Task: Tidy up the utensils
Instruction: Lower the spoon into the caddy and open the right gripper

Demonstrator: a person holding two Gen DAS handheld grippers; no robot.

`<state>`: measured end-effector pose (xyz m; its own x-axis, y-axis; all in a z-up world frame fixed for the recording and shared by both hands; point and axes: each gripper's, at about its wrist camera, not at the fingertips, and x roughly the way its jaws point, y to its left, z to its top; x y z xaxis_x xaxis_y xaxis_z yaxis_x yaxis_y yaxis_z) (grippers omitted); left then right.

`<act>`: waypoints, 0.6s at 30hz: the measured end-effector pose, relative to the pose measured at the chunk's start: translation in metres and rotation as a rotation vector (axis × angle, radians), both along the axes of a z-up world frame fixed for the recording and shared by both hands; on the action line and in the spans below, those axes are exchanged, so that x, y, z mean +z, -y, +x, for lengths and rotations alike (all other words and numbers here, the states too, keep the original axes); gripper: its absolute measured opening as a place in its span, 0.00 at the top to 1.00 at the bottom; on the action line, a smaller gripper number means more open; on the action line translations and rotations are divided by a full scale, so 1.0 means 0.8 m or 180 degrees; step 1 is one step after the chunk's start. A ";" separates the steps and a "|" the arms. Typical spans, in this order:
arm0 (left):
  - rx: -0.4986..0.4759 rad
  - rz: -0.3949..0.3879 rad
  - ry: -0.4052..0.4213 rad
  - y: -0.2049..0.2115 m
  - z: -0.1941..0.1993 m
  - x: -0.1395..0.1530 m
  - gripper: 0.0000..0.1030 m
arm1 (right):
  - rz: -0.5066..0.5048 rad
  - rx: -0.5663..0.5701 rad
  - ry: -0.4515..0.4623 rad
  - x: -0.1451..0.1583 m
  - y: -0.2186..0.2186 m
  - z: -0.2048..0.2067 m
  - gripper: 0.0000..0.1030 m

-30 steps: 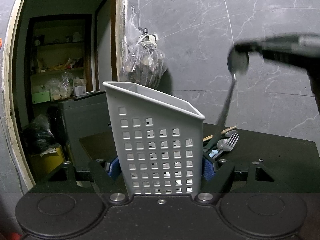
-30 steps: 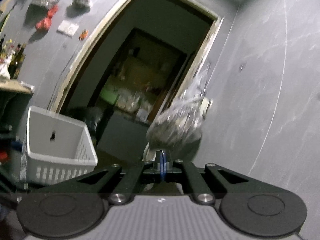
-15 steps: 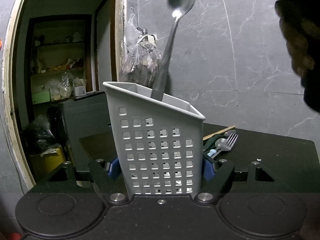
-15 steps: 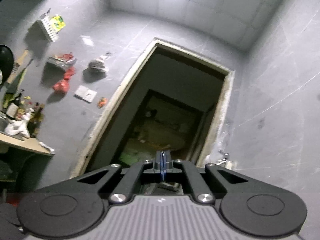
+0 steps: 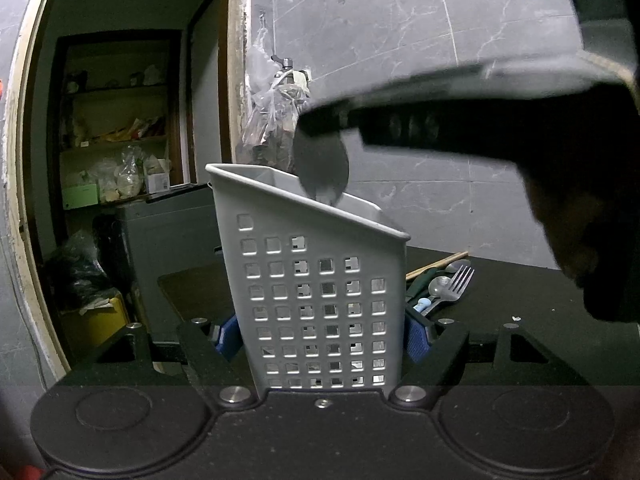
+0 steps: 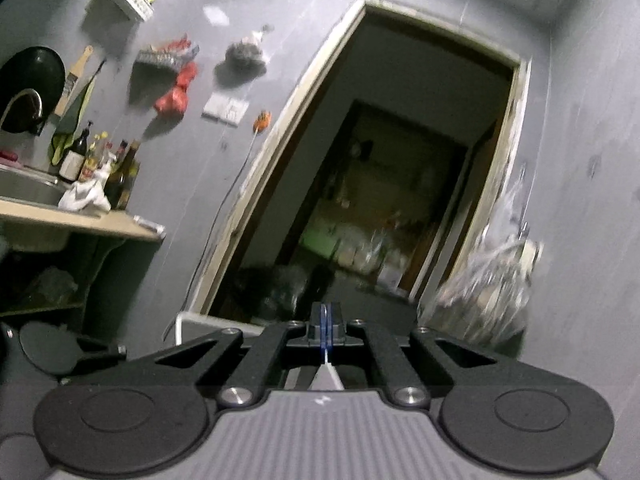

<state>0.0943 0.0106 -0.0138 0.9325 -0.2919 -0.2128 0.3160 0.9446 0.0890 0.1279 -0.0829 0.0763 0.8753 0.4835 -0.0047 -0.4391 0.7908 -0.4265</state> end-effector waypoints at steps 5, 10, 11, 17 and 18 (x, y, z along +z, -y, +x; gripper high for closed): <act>-0.0012 0.0023 0.0015 0.001 -0.001 -0.002 0.25 | -0.0034 -0.0007 -0.0304 -0.012 -0.001 0.021 0.99; -0.0018 0.0040 0.0022 0.001 -0.002 -0.004 0.25 | -0.0047 -0.0033 -0.0386 -0.022 0.003 0.029 0.99; -0.0018 0.0041 0.0023 0.001 -0.002 -0.004 0.25 | -0.0045 -0.0034 -0.0399 -0.023 0.003 0.030 0.99; -0.0018 0.0043 0.0025 0.001 -0.002 -0.004 0.25 | -0.0057 -0.0070 -0.0443 -0.030 0.006 0.036 0.98; -0.0020 0.0043 0.0025 0.001 -0.002 -0.004 0.25 | -0.0040 -0.0078 -0.0454 -0.030 0.008 0.037 0.98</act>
